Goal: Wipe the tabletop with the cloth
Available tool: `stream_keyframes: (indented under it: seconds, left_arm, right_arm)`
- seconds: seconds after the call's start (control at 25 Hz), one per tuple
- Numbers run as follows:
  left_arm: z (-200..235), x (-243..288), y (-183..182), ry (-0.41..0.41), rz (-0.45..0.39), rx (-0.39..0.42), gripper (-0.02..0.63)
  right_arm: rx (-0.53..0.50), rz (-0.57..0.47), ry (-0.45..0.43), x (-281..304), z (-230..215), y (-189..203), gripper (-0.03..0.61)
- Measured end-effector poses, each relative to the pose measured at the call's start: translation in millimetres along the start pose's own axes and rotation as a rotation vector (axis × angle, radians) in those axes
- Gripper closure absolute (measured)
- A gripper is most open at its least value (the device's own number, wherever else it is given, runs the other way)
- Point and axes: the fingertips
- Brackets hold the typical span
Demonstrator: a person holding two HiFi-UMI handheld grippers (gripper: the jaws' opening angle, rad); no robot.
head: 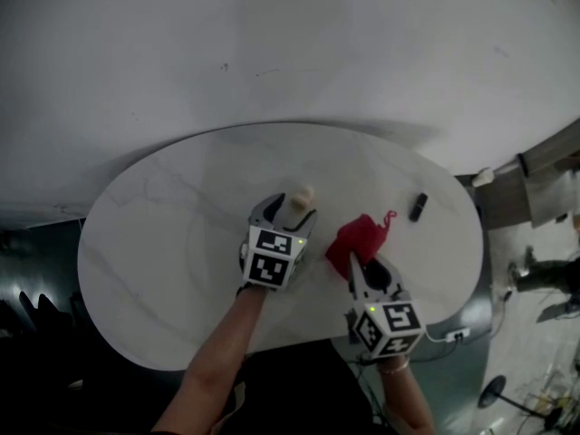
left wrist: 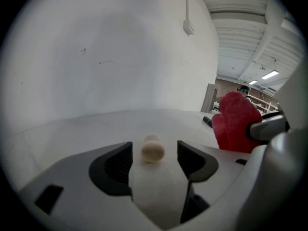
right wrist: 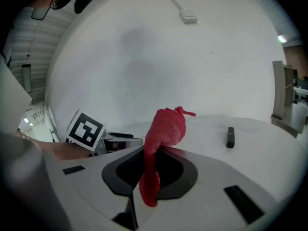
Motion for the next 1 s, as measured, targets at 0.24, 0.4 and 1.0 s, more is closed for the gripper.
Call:
stream_keyframes:
  seconds: [0.24,0.4,1.0]
  left_arm:
    - [1,16,4,-0.002,0.043,0.009,0.325]
    - [4,22,4,-0.019,0.058,0.020,0.388]
    - [32,-32,-29,-0.139,-0.049,0.001,0.483]
  right_arm:
    - [0.011,0.019,0.000,8,-7,0,0.529]
    - [0.008,0.024,-0.002,10,-10,-1,0.529]
    - [-0.069,0.011,-0.177,40,19,-36,0.529]
Point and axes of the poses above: the fingertips, and each gripper's own axes: x forward along the fingers, z to its left, y out of its underside, and after that the axes turned 4 degrees about y, right-handed
